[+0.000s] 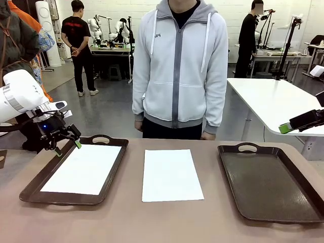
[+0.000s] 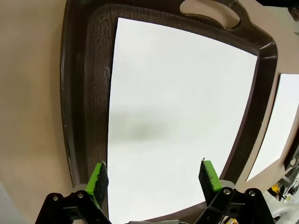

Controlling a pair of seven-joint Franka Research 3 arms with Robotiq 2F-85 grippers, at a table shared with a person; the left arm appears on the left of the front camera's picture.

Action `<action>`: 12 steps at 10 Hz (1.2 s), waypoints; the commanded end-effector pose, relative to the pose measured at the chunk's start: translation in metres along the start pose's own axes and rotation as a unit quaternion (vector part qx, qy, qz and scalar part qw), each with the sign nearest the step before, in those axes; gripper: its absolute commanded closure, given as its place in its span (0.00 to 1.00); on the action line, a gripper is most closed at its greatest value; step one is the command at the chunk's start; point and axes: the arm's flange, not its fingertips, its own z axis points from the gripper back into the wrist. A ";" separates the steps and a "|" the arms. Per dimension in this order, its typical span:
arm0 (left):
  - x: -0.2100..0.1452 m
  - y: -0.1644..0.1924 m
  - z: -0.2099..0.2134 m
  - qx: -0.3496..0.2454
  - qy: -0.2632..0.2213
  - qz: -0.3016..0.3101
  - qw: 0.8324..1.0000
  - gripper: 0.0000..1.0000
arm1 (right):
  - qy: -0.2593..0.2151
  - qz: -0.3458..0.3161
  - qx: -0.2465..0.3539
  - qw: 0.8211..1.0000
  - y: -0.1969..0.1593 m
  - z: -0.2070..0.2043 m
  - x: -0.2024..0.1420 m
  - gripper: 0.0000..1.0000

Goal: Sort the A4 documents.
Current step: Place the A4 Paper in the designated Handle tray, then receive the A4 Paper.

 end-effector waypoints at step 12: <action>-0.001 0.002 -0.002 -0.001 0.006 -0.011 1.000 0.00 | -0.003 -0.002 0.012 1.000 -0.001 -0.002 -0.001 0.00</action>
